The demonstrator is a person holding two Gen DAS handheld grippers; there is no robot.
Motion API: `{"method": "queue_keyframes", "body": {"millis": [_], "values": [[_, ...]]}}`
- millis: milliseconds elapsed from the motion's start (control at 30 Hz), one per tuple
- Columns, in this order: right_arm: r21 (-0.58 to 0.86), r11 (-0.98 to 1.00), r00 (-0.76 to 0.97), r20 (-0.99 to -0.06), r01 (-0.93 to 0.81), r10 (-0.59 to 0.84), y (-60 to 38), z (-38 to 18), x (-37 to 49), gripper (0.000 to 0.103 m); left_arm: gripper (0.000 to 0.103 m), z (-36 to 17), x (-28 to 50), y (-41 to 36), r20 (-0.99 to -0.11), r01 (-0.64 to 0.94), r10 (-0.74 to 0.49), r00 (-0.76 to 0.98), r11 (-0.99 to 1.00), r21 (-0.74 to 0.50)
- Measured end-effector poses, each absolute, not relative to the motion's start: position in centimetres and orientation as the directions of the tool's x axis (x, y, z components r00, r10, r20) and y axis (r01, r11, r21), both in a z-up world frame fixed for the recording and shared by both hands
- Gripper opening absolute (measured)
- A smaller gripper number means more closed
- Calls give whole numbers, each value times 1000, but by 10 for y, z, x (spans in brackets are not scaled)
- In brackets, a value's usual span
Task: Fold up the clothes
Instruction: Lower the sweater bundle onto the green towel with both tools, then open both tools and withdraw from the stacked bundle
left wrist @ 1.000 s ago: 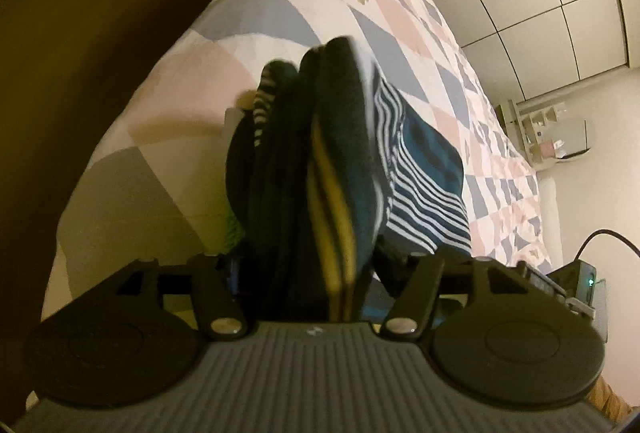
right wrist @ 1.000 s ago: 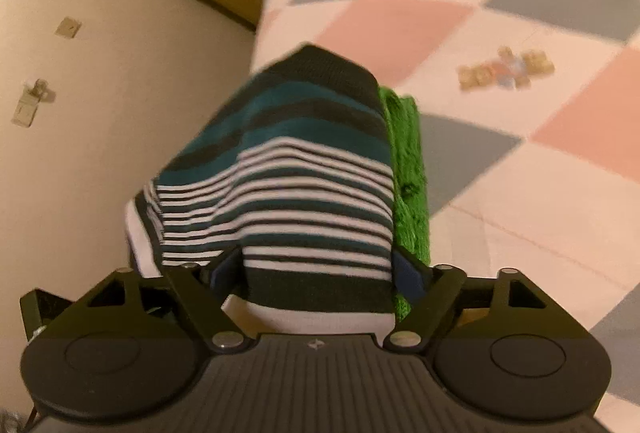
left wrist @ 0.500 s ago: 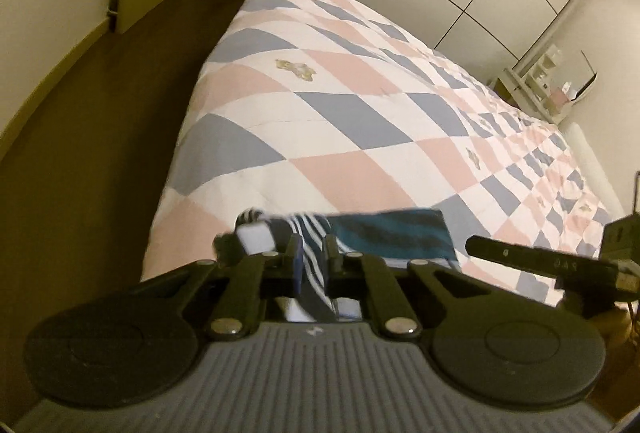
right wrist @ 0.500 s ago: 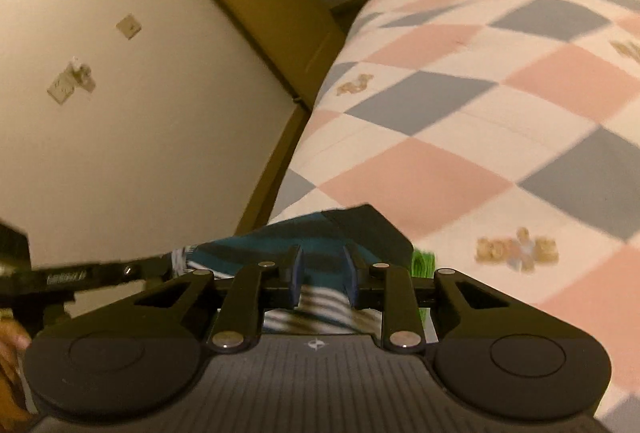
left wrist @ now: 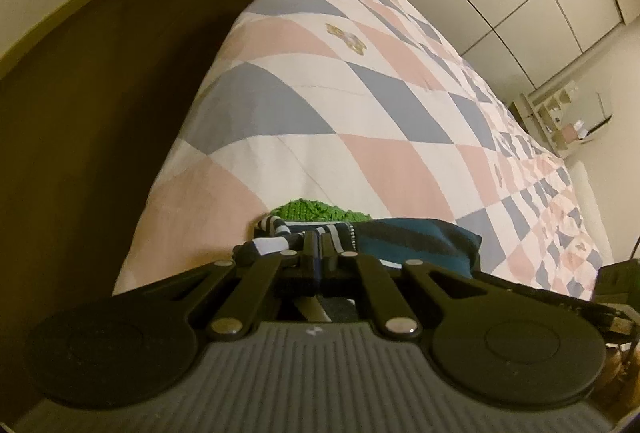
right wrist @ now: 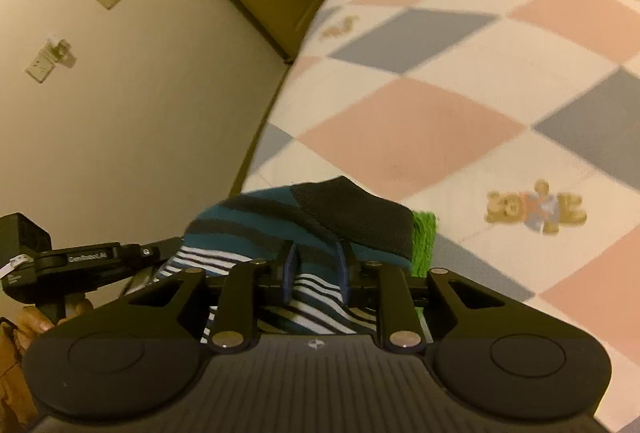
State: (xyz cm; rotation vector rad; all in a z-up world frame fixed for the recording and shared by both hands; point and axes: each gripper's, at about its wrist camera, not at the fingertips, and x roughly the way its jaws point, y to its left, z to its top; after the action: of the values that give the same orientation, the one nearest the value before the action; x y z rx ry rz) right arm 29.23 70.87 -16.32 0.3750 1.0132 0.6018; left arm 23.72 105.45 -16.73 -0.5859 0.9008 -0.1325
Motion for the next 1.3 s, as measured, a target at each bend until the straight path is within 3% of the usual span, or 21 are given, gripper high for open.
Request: {"method": "queue_keyframes", "body": {"millis": [167, 433, 733, 967, 1167, 1300], "values": [[570, 737, 402, -617, -363, 676, 692, -126, 260, 34, 2, -129, 206, 1047, -696, -112, -313, 646, 863, -493], [557, 676, 285, -630, -483, 722, 687, -104, 178, 34, 3, -110, 125, 1010, -724, -23, -356, 590, 890, -456], [374, 717, 257, -754, -588, 604, 713, -141, 150, 29, 3, -153, 94, 997, -773, -93, -273, 572, 915, -392], [377, 706, 315, -699, -600, 642, 705, -113, 131, 37, 4, -121, 78, 980, -763, -89, -216, 609, 937, -337], [308, 718, 288, -763, -625, 578, 718, -123, 124, 37, 5, -130, 78, 960, -825, -155, -133, 549, 954, -257], [363, 705, 287, -728, -610, 623, 711, -97, 125, 38, 7, -110, 74, 949, -839, -226, -67, 540, 948, -222]]}}
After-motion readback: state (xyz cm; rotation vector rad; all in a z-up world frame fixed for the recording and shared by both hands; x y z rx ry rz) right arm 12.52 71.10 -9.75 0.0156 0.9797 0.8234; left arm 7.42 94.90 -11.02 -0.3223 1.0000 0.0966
